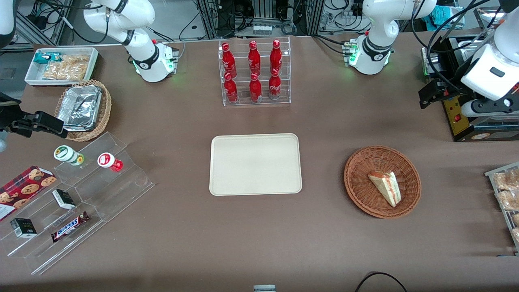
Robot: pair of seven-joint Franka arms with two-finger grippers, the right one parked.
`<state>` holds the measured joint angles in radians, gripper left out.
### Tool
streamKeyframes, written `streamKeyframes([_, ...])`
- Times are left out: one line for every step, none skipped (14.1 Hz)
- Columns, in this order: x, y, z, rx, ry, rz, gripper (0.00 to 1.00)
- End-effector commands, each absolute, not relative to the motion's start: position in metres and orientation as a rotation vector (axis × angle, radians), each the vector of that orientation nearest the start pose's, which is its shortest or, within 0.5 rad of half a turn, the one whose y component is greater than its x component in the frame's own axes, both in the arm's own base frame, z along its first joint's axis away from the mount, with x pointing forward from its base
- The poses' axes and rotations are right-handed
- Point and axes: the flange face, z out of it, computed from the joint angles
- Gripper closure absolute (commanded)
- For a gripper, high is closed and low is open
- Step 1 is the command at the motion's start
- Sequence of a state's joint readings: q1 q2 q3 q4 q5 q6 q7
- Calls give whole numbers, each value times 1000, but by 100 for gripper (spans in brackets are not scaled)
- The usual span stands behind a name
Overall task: Place sandwich from basket to tray
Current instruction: 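Move the left gripper from rest toward the wicker basket, then lower the open left gripper over the wrapped sandwich and close on it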
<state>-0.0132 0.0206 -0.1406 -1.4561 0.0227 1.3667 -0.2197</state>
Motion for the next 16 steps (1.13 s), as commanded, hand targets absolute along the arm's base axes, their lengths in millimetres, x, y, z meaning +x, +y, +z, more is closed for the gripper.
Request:
streamKeyframes([545,-76,612,-3049,-278,282,0])
streamKeyframes([555,-76,590,-3030,-334,311,0])
streamKeyframes([563,-73,570,-3016,-375,347,0])
streamKeyframes([574,-68,550,-3005,-401,363,0])
streamKeyframes([588,-53,530,-3001,-458,351,0])
streamKeyframes([599,-47,510,-3001,-497,351,0])
streamKeyframes([610,-42,484,-2992,-529,377,0])
streamKeyframes([622,-39,457,-2990,-550,390,0])
streamKeyframes([632,-38,431,-2988,-570,396,0])
streamKeyframes([639,-34,409,-2981,-620,402,0])
streamKeyframes([646,-30,389,-2968,-681,395,0])
streamKeyframes([652,-30,371,-2956,-743,386,0])
streamKeyframes([657,-31,351,-2941,-800,383,0])
streamKeyframes([661,-33,335,-2931,-836,378,0])
streamKeyframes([663,-34,319,-2918,-865,385,0])
streamKeyframes([664,-36,304,-2913,-871,399,0])
